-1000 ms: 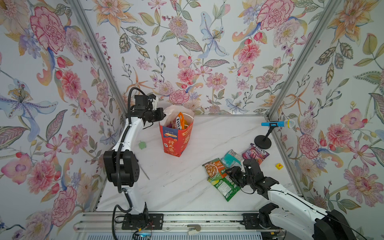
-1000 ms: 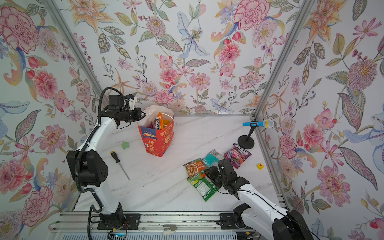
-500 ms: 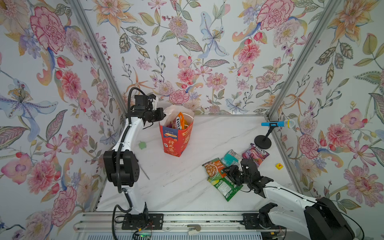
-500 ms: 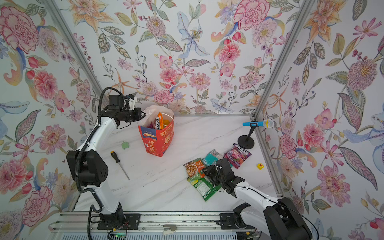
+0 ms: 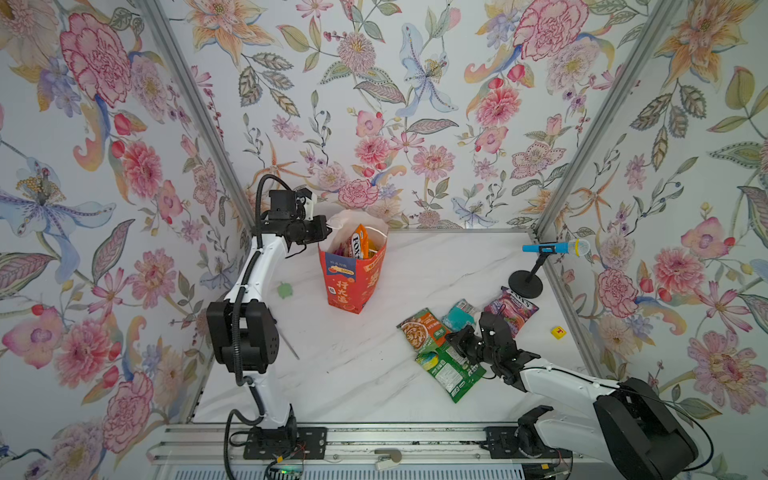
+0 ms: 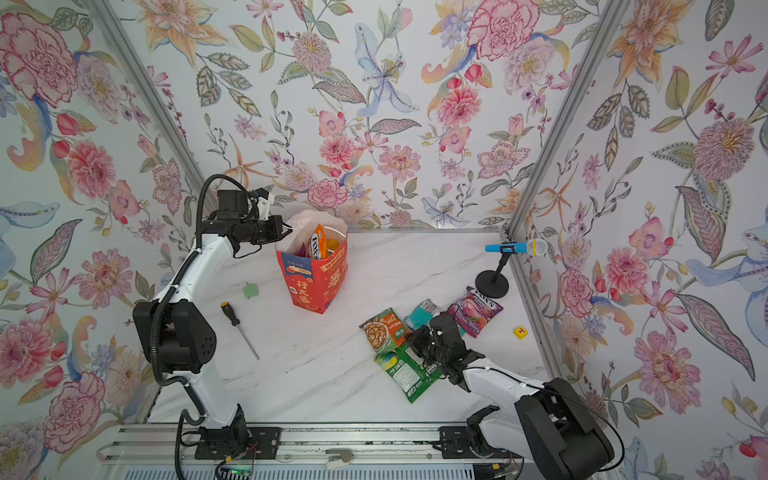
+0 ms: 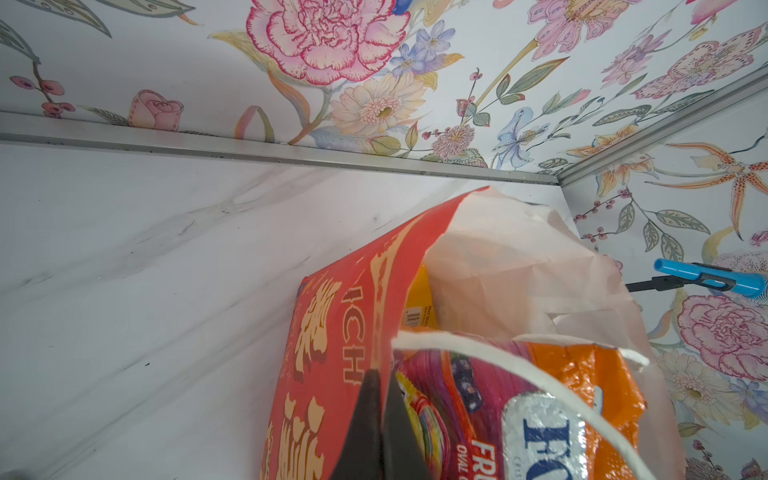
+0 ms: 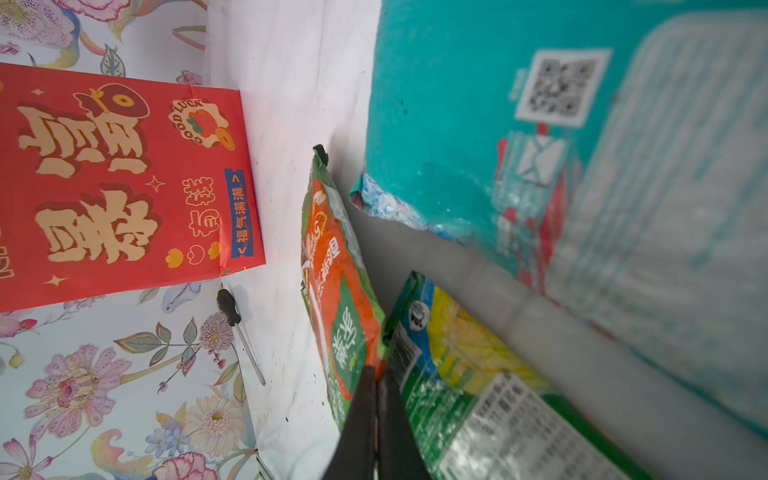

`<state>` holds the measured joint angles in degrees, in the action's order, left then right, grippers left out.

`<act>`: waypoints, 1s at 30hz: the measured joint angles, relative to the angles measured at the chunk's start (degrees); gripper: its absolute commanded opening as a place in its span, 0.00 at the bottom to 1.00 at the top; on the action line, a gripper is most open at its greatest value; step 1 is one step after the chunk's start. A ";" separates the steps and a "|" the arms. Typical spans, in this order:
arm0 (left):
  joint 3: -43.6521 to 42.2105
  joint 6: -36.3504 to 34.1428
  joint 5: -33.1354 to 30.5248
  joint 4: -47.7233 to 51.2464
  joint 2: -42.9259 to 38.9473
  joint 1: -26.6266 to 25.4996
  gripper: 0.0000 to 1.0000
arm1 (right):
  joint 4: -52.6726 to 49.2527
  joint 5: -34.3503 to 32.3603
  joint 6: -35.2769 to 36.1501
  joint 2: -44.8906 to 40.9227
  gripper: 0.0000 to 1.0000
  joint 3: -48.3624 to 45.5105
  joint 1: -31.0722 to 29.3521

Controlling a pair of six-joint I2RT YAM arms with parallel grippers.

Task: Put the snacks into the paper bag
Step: 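Close the right gripper on the green noodle packet and lift it, then carry the noodle packet with the right gripper over the red bag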

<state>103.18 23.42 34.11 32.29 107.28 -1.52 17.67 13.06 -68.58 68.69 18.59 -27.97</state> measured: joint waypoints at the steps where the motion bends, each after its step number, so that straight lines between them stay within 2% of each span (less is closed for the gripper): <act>1: 0.00 -0.02 0.02 -0.02 0.00 0.00 0.00 | -0.31 -0.17 0.70 -0.24 0.00 0.42 0.07; 12: 0.00 -0.02 0.02 -0.02 0.00 0.00 0.00 | -8.33 -0.92 8.55 -5.25 0.00 10.38 -0.13; 19: 0.00 -0.02 0.02 -0.02 0.00 0.00 0.00 | -14.67 -0.63 14.62 -5.18 0.00 22.51 -1.44; 23: 0.00 0.00 0.04 -0.07 0.09 0.00 0.00 | -16.35 0.11 18.03 -3.67 0.00 28.39 -1.60; 30: 0.00 0.00 0.04 -0.24 0.15 0.00 0.00 | -20.00 3.04 24.85 4.02 0.00 42.01 -1.60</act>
<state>103.18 23.42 34.15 32.05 107.44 -1.52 -2.33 16.10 -43.72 72.71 60.60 -29.56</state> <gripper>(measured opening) 0.048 0.047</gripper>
